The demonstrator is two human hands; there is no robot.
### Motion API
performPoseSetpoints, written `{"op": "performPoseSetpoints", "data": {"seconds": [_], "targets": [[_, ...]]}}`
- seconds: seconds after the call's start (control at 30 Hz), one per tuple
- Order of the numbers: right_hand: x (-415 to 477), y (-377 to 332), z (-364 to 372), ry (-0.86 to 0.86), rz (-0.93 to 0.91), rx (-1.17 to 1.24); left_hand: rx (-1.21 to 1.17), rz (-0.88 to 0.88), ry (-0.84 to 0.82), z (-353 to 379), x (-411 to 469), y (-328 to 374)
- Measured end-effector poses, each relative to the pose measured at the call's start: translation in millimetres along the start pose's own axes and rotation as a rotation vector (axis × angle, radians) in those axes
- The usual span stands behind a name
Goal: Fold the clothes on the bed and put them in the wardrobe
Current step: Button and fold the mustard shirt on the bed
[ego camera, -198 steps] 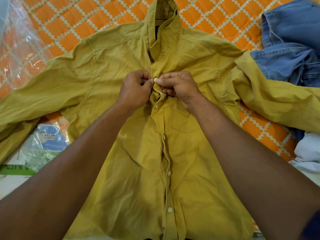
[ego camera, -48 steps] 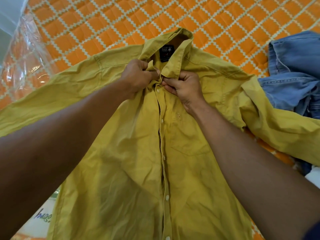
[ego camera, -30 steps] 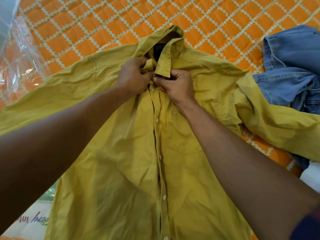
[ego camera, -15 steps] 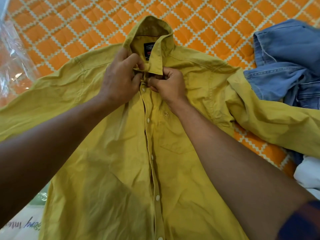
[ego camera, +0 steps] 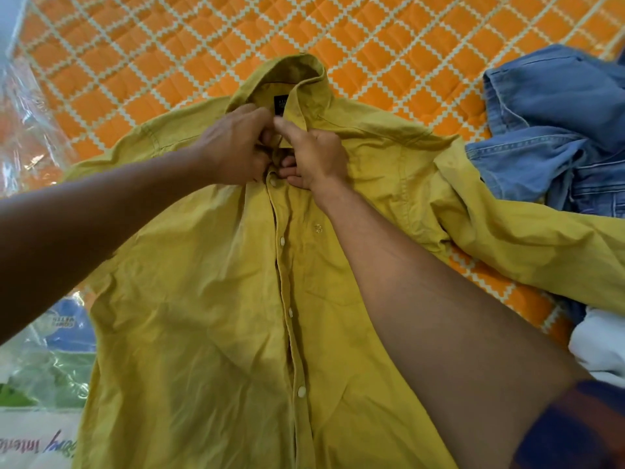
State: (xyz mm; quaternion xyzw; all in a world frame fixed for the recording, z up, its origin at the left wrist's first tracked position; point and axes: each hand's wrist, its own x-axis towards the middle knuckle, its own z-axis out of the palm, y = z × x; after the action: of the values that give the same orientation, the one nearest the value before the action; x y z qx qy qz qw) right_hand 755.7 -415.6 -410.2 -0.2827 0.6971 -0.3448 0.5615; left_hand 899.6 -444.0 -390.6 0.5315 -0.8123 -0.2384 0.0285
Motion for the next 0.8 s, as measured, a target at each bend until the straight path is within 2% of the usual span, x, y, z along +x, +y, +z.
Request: {"op": "performPoseSetpoints", "data": {"seconds": [0.13, 0.27, 0.6, 0.73, 0.8], "targets": [[1.8, 4.8, 1.3, 0.040, -0.010, -0.025, -0.078, -0.064, -0.065, -10.2, 4.5, 1.7], [-3.4, 12.6, -10.7, -0.036, -0.013, 0.123, 0.030, -0.135, -0.135, -14.0, 11.0, 6.4], [-4.3, 9.4, -12.3, -0.006, 0.026, 0.235, -0.045, -0.277, -0.099, -18.6, 6.9, 9.7], [-1.4, 8.4, -13.9, -0.039, 0.053, 0.248, -0.228, -0.389, -0.031, -10.0, 5.1, 15.1], [0.3, 10.8, -14.3, -0.062, 0.022, 0.179, -0.311, -0.425, 0.004, -4.7, 4.7, 15.4]]}}
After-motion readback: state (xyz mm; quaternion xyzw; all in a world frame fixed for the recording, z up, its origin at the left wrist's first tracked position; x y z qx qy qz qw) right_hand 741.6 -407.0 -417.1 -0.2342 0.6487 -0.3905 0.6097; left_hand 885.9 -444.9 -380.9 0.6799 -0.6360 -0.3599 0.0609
